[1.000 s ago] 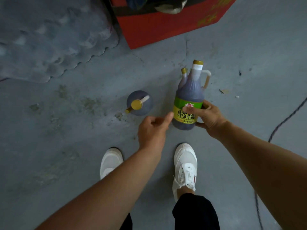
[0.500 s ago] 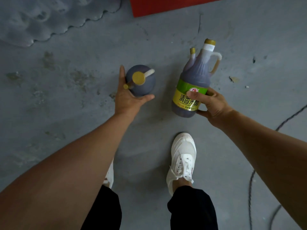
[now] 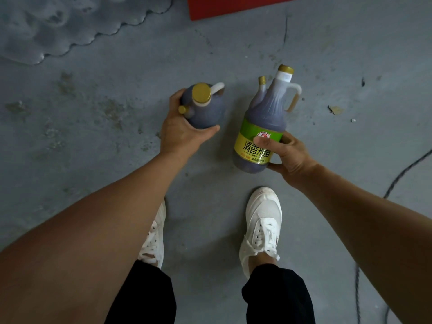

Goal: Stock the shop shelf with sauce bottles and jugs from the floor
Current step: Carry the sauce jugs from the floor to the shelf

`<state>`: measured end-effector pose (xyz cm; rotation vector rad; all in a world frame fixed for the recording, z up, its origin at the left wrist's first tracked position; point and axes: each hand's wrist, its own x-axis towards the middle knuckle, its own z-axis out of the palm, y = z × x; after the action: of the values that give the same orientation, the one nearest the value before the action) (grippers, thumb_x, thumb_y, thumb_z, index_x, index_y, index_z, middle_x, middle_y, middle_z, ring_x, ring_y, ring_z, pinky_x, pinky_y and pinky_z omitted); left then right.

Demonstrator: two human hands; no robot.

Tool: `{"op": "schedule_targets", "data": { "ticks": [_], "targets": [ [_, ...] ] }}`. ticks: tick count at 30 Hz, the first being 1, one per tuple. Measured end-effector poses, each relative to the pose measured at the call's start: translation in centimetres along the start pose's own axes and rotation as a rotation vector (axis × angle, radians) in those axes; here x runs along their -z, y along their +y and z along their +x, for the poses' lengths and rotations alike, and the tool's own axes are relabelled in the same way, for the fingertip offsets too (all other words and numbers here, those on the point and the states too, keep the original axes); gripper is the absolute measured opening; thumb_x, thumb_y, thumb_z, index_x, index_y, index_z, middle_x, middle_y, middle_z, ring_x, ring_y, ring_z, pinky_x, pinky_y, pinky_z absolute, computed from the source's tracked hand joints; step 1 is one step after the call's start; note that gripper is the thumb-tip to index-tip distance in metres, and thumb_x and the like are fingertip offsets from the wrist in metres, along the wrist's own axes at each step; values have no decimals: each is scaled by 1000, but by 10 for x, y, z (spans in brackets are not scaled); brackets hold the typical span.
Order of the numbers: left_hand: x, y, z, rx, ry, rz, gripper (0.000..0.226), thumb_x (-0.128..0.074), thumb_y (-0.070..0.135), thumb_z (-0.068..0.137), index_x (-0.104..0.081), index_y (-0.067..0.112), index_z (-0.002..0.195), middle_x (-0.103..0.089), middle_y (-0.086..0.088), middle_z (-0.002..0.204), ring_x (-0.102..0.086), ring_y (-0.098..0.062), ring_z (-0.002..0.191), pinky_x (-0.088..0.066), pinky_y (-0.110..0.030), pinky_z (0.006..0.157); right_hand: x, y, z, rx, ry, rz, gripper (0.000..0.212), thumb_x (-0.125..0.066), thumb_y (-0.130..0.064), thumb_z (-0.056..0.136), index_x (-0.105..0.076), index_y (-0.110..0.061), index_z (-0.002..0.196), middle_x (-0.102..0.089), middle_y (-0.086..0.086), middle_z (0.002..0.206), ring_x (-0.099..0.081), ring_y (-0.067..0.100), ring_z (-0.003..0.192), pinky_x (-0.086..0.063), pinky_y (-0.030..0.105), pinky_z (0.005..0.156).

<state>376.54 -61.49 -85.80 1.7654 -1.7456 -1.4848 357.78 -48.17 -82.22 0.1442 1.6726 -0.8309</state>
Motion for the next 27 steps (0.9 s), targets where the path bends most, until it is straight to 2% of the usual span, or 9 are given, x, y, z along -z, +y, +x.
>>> {"op": "schedule_targets", "data": {
  "ticks": [4,8,11,14,16,19,21,24,27],
  "targets": [
    [4,3,8,11,-26,-3,95,-95,33,58,-45,27,138,-60,16,126,-57,2,108,-44,1,80,-10,1,1,-9,5,-4,52,-85,-20,66,-69,-21,116,-75,-2,109,-70,15,98,-55,41,90],
    [6,6,13,-1,-16,-49,88,-96,27,56,-48,25,130,-62,13,121,-61,-3,108,-48,-7,84,-18,0,-2,-21,23,-14,49,-84,-18,70,-69,-20,117,-76,-2,108,-71,14,97,-55,40,89],
    [11,13,11,138,26,-129,83,-96,31,54,-54,26,125,-66,16,112,-64,1,95,-52,-12,82,-24,-1,-11,-34,39,-2,48,-84,-17,72,-69,-20,118,-75,-2,108,-70,14,95,-55,38,86],
    [26,10,3,293,49,-261,80,-95,33,50,-61,22,122,-71,11,109,-69,-3,96,-57,-30,88,-30,-3,-28,-54,50,-24,48,-85,-18,67,-70,-22,113,-76,-5,100,-70,13,91,-54,38,84],
    [44,9,-9,370,61,-355,77,-94,33,48,-66,21,118,-73,9,107,-70,-4,95,-58,-29,84,-34,-6,-42,-70,53,-62,42,-85,-16,68,-70,-23,106,-76,-6,95,-70,14,89,-54,40,86],
    [80,15,-36,454,72,-463,65,-94,29,55,-70,20,114,-74,10,102,-70,-2,90,-53,-23,77,-44,-14,-71,-93,41,-121,42,-86,-16,67,-70,-22,105,-76,-2,99,-71,19,94,-55,45,91],
    [107,23,-56,482,73,-517,66,-93,31,52,-70,20,113,-75,8,102,-71,-5,92,-55,-24,80,-55,-24,-95,-107,15,-161,45,-86,-17,64,-70,-22,106,-76,-2,100,-70,21,96,-55,45,90],
    [153,37,-84,530,82,-585,79,-90,41,39,-72,17,112,-76,2,103,-72,-13,97,-57,-36,91,-78,-45,-136,-99,-43,-240,49,-86,-18,59,-70,-21,105,-77,-1,99,-71,22,97,-56,45,90],
    [204,58,-109,524,64,-664,73,-88,40,43,-73,14,109,-77,-2,103,-72,-20,100,-55,-42,96,-107,-71,-178,-78,-95,-310,51,-86,-17,59,-70,-20,107,-76,1,101,-71,22,98,-56,45,90]
  ]
}}
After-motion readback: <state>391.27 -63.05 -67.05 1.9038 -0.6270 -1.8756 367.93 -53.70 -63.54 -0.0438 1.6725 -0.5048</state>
